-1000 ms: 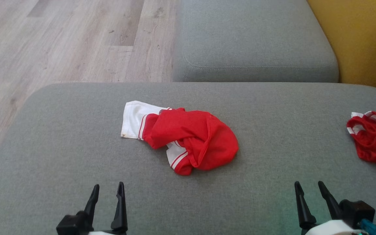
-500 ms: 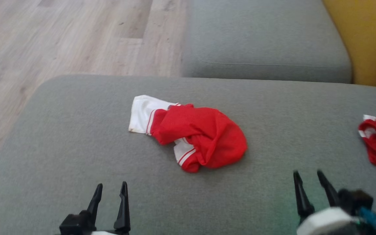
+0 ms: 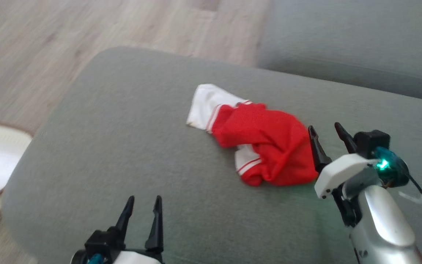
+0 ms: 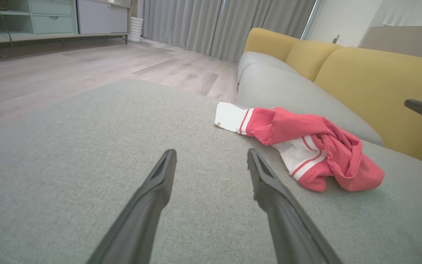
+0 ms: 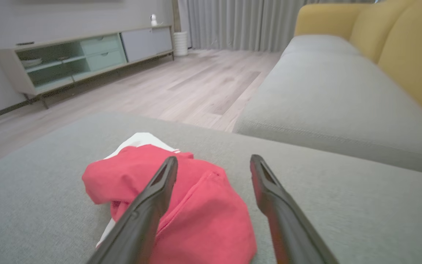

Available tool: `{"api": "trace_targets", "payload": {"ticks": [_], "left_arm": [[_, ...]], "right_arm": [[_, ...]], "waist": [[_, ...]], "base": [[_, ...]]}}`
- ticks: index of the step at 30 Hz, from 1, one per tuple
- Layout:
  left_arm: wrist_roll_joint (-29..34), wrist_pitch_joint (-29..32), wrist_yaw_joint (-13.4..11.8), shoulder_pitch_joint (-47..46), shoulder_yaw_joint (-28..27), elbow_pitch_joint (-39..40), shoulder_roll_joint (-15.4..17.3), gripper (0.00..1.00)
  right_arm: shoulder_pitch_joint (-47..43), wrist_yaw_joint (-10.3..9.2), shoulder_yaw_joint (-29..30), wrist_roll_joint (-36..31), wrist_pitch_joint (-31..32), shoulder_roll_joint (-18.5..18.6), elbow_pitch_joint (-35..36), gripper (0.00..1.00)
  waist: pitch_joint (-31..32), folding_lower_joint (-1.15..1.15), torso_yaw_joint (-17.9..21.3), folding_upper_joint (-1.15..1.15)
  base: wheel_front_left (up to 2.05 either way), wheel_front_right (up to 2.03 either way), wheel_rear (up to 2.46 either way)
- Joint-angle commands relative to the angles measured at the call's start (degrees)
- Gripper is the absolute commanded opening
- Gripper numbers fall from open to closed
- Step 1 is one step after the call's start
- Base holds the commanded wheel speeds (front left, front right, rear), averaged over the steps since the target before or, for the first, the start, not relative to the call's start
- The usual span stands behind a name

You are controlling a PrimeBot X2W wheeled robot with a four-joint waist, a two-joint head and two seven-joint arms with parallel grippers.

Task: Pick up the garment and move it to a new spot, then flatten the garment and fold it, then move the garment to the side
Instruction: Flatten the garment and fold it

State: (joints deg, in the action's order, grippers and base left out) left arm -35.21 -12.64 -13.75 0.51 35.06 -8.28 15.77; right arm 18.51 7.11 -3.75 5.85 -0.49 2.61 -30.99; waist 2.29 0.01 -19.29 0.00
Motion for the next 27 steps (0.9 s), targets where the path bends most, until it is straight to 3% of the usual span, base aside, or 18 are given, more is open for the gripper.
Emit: {"api": "trace_targets", "payload": {"ticks": [1, 8, 15, 16, 18, 19, 20, 27], "left_arm": [[0.6, -0.5, 0.2, -3.6, -1.8, 1.4, -0.1, 1.00], [0.8, -0.9, 0.8, -4.5, -1.3, 0.7, -1.1, 1.00], [0.7, -1.4, 0.9, -4.3, -1.5, 0.0, -1.7, 1.00], [0.7, -1.5, 0.9, -4.2, -1.5, -0.1, -1.7, 1.00], [0.7, -1.5, 0.9, -4.1, -1.6, -0.2, -1.7, 1.00], [0.7, -1.6, 1.0, -4.1, -1.6, -0.3, -1.7, 1.00], [0.7, -1.6, 1.0, -4.1, -1.6, -0.4, -1.7, 1.00], [0.7, -1.6, 1.1, -3.7, -1.4, -0.8, -1.3, 1.00]], "right_arm": [[3.7, 0.37, -1.3, -0.5, 0.2, 0.3, -0.2, 1.00], [9.8, 0.37, 1.2, -4.5, 1.7, 0.3, -13.5, 1.00], [11.9, 0.37, 6.7, -9.1, 1.5, 0.3, -22.1, 1.00], [12.2, 0.37, 6.9, -9.5, 1.3, 0.3, -22.9, 0.89], [12.6, 0.37, 7.1, -9.7, 0.4, 0.3, -24.3, 0.45], [12.9, 0.37, 7.1, -9.6, -0.1, 0.3, -24.8, 0.30], [13.2, 0.37, 7.1, -9.3, -0.6, 0.3, -25.4, 0.02], [15.1, 0.37, 5.1, -1.5, -7.9, 0.3, -27.7, 0.00]], "waist": [[-1.8, -0.01, -3.1, 0.00], [-3.3, -0.01, -7.0, 0.00], [-3.6, -0.01, -7.3, 0.00], [-3.6, -0.01, -7.1, 0.00], [-3.5, -0.01, -6.5, 0.00], [-3.5, -0.01, -6.1, 0.00], [-3.4, -0.01, -5.7, 0.00], [-2.1, -0.01, -1.8, 0.00]], "base": [[0.00, 0.00, 0.00], [0.00, 0.00, 0.00], [0.00, 0.00, 0.00], [0.00, 0.00, 0.00], [0.00, 0.00, 0.00], [0.00, 0.00, 0.00], [0.00, 0.00, 0.00], [0.00, 0.00, 0.00]]}}
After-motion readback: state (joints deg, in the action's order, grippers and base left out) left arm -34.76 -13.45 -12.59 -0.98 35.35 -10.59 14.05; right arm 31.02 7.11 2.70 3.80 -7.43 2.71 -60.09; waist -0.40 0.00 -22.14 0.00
